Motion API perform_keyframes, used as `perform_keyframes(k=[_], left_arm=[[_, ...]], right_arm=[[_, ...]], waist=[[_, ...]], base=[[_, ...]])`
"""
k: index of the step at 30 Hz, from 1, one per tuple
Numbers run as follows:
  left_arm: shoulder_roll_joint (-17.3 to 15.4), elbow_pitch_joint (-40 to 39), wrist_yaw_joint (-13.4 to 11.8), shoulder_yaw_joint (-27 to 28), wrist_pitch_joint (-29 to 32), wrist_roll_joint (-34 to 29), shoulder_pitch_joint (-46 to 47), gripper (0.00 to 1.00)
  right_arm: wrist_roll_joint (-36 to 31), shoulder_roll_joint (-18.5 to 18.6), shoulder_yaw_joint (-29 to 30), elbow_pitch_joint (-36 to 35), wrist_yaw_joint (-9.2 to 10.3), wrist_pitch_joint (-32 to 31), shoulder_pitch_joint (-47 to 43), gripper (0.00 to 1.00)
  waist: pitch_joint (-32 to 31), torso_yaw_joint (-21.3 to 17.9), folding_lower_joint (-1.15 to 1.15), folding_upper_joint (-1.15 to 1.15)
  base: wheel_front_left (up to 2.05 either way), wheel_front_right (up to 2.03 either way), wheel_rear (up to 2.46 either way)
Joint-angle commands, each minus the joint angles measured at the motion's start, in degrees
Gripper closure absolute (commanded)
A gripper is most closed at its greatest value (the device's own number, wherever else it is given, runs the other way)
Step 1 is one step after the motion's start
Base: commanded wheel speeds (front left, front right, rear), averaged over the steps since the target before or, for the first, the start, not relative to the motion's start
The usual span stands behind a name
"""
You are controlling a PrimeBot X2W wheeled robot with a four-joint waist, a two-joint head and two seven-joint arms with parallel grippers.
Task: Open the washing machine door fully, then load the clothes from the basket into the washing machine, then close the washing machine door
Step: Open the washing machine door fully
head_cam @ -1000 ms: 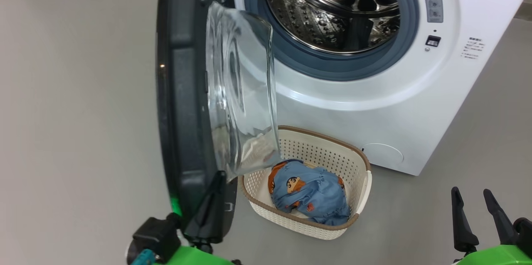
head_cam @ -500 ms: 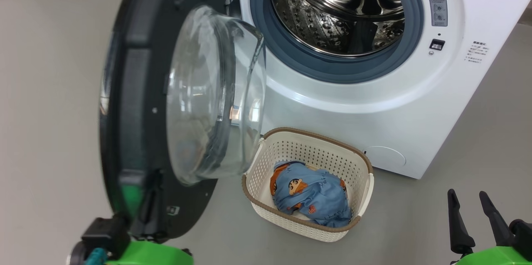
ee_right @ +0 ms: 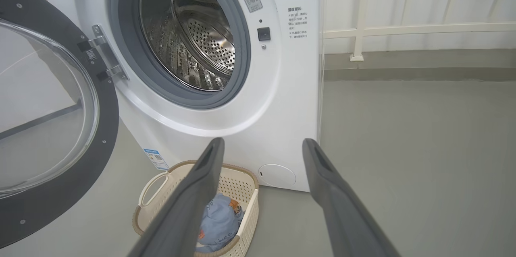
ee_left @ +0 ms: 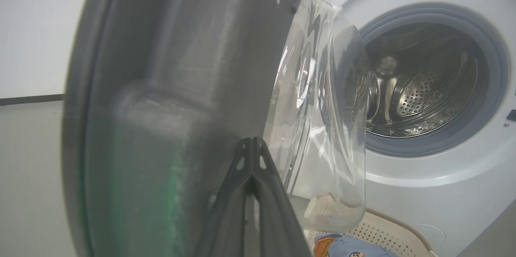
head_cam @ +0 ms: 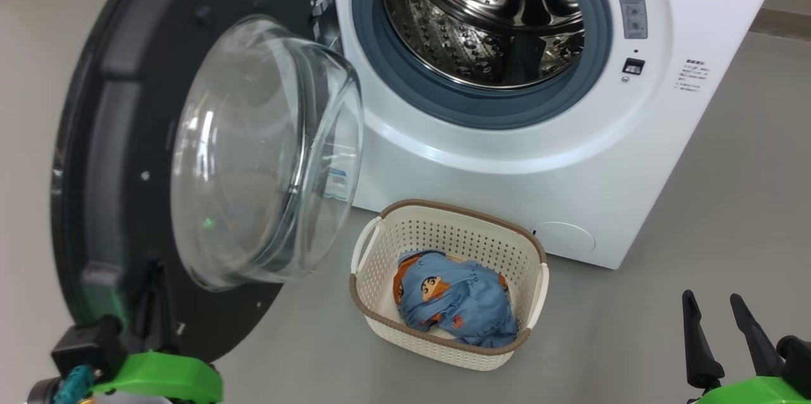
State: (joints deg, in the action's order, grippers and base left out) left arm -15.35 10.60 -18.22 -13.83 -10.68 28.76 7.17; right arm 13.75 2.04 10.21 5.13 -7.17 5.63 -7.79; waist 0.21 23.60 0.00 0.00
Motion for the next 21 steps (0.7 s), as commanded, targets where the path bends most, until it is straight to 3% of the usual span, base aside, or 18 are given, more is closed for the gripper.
perform_keyframes(k=[1, 21], left_arm=[[-2.7, 0.7, -1.0, 4.1, -0.6, 0.7, 2.8, 1.0], [-9.3, 16.2, -0.6, 12.6, -2.5, 4.3, 8.8, 1.0]], right_arm=[[0.4, 0.8, -1.1, -1.2, -0.32, 0.4, 1.4, 0.0], [1.2, 0.8, -0.5, -1.1, -0.32, 0.2, 1.3, 0.0]], waist=[[-0.5, -0.9, 0.0, 0.0], [0.1, -6.9, 0.0, 0.0]], base=[[0.0, 0.0, 0.0], [0.0, 0.0, 0.0]])
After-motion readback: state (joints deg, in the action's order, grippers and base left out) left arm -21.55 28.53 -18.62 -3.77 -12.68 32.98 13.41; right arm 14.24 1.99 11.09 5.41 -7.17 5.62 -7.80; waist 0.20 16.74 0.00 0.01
